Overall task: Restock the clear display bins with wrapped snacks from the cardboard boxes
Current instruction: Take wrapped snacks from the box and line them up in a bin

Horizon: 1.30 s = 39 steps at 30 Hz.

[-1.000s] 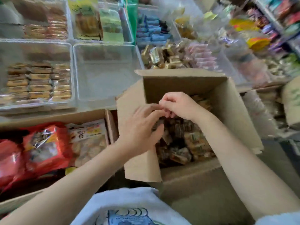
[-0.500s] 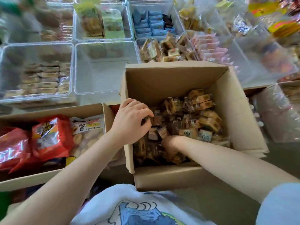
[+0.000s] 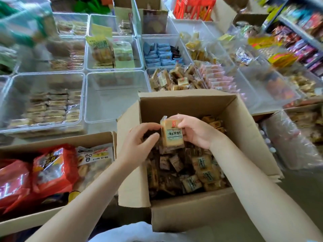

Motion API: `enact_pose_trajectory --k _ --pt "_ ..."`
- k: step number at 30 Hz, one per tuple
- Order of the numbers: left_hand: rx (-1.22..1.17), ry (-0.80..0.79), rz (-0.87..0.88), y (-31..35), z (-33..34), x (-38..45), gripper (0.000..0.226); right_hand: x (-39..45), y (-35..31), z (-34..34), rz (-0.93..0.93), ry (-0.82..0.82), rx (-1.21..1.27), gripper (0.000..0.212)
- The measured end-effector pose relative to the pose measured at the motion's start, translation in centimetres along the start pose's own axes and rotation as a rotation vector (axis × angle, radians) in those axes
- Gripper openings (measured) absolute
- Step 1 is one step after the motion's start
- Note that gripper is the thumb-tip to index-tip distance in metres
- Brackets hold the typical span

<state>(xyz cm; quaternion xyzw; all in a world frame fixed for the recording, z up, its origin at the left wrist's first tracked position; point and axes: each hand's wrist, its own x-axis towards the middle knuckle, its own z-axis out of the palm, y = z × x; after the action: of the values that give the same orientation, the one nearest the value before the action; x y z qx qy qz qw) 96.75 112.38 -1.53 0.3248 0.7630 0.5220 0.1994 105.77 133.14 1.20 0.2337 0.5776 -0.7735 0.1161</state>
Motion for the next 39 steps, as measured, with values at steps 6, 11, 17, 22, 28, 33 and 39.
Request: enact_pose_trajectory --k 6,11,17,22,28,33,39 --pt "-0.350 -0.058 -0.087 0.0 -5.8 0.7 0.034 1.6 -3.1 6.3 -0.177 0.022 0.123 0.046" --pt "-0.357 0.131 -0.187 -2.5 -14.1 1.3 0.028 7.1 -4.3 13.5 -0.186 -0.033 -0.172 0.052" --pt "-0.157 0.165 -0.154 -10.8 -25.5 2.4 0.045 17.6 -3.5 23.1 -0.191 0.042 -0.859 0.031" --pt "0.390 0.200 -0.199 -21.2 -32.9 2.5 0.046 27.0 -1.7 29.5 -0.263 0.215 -1.084 0.028" --pt "0.917 -0.091 -0.230 -29.3 -36.4 -1.0 0.080 35.6 -0.3 34.0 -0.242 0.303 -1.323 0.028" --pt "0.987 -0.128 -0.213 -29.6 -36.3 -1.8 0.095 38.2 2.2 37.0 -0.099 0.214 -1.371 0.049" --pt "0.962 -0.136 -0.216 -29.9 -36.5 -1.9 0.091 37.9 3.4 36.5 -0.077 0.151 -1.323 0.032"
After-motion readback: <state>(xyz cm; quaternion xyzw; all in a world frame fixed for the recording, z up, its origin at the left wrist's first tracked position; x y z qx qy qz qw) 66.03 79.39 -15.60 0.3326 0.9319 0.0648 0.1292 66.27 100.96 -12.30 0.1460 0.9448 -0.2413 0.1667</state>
